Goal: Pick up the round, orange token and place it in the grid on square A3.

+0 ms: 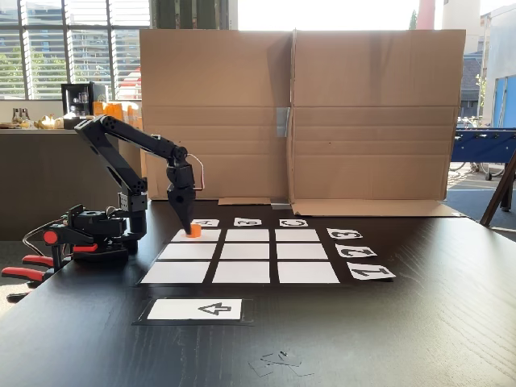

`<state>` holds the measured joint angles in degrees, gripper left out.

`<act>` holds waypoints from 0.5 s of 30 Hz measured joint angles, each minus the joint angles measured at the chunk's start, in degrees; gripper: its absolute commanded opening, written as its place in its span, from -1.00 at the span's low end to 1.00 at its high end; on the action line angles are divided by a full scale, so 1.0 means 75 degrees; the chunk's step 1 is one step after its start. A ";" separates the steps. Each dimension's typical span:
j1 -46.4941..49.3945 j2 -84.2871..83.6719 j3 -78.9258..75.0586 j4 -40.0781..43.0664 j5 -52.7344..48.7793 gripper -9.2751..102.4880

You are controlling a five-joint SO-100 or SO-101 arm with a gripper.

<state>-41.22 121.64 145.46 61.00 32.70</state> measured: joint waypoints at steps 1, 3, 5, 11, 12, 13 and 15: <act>0.0070 0.0070 0.0012 0.0000 0.0082 0.17; 0.0105 0.0211 0.0000 0.0000 0.0258 0.20; 0.0234 0.0434 0.0000 0.0000 0.0422 0.22; 0.1102 0.1289 0.0000 0.0070 0.0891 0.33; 0.1301 0.1430 -0.0082 0.0141 0.0949 0.35; 0.1488 0.1594 -0.0199 0.0223 0.1020 0.36; 0.1840 0.1957 -0.0434 0.0352 0.1148 0.36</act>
<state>-27.42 136.32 142.21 63.63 41.31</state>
